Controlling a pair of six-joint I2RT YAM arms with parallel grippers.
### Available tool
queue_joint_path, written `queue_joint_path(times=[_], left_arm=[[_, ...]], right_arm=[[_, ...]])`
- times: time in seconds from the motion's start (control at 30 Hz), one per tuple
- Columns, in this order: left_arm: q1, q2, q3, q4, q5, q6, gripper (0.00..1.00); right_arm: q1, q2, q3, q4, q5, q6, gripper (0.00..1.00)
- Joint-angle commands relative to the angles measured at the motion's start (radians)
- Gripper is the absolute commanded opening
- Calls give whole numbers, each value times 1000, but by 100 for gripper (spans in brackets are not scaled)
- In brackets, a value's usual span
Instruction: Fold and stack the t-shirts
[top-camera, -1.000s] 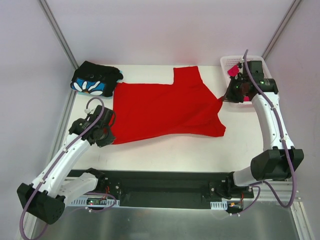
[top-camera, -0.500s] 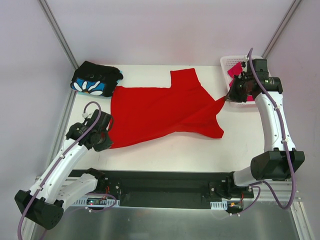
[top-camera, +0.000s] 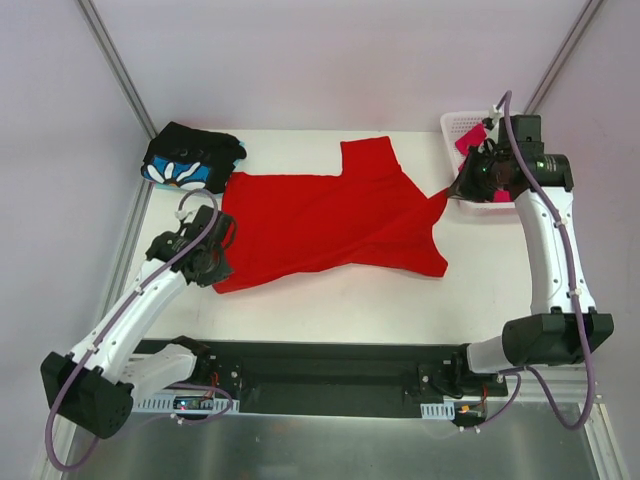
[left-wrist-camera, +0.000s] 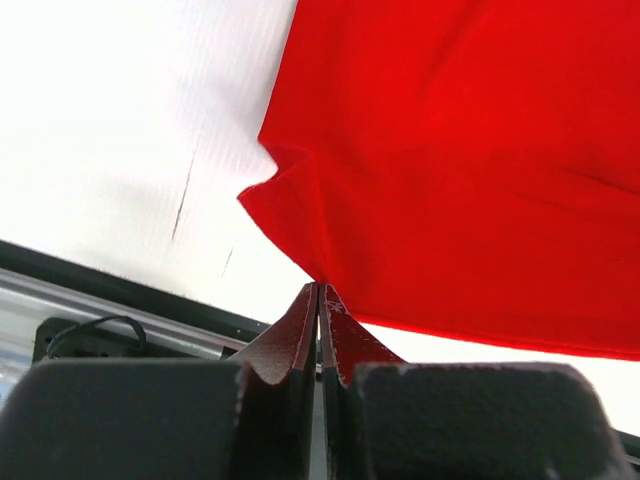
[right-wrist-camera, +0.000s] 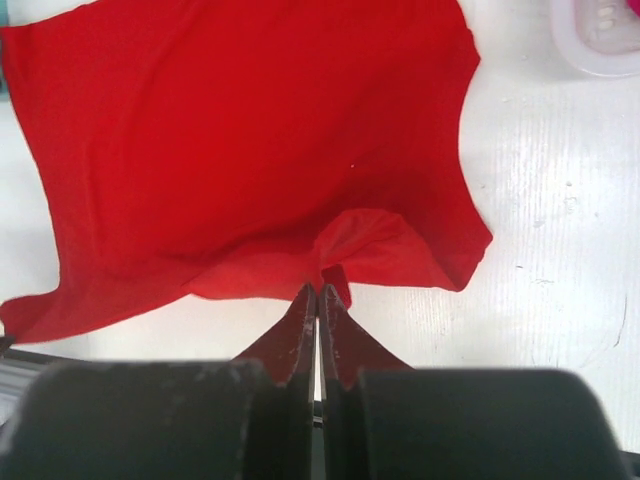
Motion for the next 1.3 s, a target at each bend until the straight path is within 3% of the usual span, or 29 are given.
queue_joint_path(times=[0.0, 0.1, 0.3, 0.4, 0.77, 1.27], left_arm=[[5, 105, 110, 80, -27, 96, 0], [7, 177, 186, 80, -47, 154, 0], [13, 255, 317, 80, -10, 231, 0], [13, 249, 317, 73, -15, 263, 0], [13, 31, 191, -4, 82, 262, 0], [15, -101, 132, -148, 5, 257, 0]], right_arm=[[39, -131, -39, -25, -47, -4, 1], [102, -186, -96, -25, -38, 3, 1], [404, -211, -92, -68, 106, 28, 1], [452, -234, -87, -91, 135, 26, 1], [444, -271, -84, -187, 212, -53, 1], [354, -355, -224, -180, 263, -81, 1]])
